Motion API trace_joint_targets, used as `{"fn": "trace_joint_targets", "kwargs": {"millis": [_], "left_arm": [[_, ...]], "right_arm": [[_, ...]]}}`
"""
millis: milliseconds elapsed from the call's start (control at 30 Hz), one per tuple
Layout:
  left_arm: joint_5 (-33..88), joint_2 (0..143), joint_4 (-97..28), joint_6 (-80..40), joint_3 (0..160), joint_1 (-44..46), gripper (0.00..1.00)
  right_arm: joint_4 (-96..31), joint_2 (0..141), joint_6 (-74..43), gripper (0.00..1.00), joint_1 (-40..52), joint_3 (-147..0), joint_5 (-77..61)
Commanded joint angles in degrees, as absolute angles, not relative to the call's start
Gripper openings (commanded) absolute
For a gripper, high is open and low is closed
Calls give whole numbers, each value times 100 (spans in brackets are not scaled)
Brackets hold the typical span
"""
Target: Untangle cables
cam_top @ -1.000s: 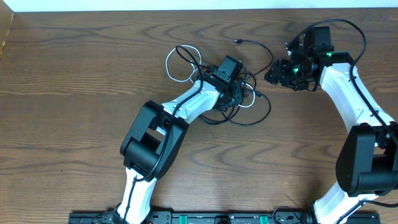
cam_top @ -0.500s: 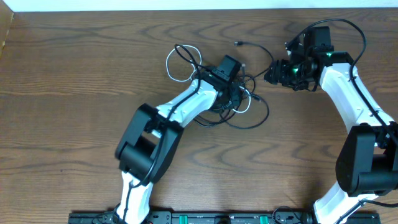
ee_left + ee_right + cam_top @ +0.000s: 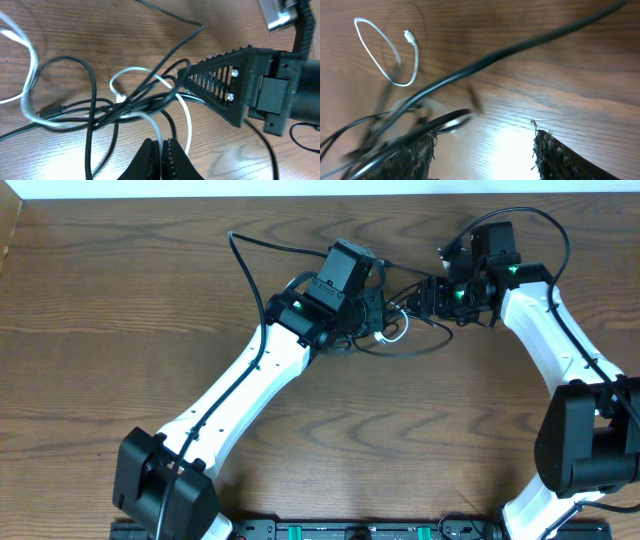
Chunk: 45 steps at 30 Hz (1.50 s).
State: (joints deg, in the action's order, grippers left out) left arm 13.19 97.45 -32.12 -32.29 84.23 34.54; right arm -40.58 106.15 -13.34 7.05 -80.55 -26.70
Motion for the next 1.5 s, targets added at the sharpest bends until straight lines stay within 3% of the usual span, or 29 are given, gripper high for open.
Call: {"fn": "trace_joint_targets", "kwargs": {"millis": [0, 467, 600, 767, 967, 1467], "left_arm": [[1282, 9710, -3234, -3079, 8458, 3404, 8], [1284, 9695, -3271, -2716, 8458, 3402, 8], [1284, 9601, -3205, -2659, 8464, 3358, 7], [1284, 9415, -3214, -2657, 8464, 3269, 7], [1284, 9321, -3212, -2650, 8464, 3236, 8], [1282, 9113, -3188, -2508, 8521, 3212, 7]], "right_arm": [[-4025, 10639, -1144, 63, 725, -8066, -3452], [-3872, 10667, -504, 66, 862, -8064, -3295], [-3850, 10777, -504, 53, 1096, -8064, -3164], [-3852, 10890, -506, 29, 1304, -8064, -3164], [-3887, 11028, -508, 19, 1437, -8042, -2985], [-3660, 11920, -637, 22, 1472, -8042, -2987]]}}
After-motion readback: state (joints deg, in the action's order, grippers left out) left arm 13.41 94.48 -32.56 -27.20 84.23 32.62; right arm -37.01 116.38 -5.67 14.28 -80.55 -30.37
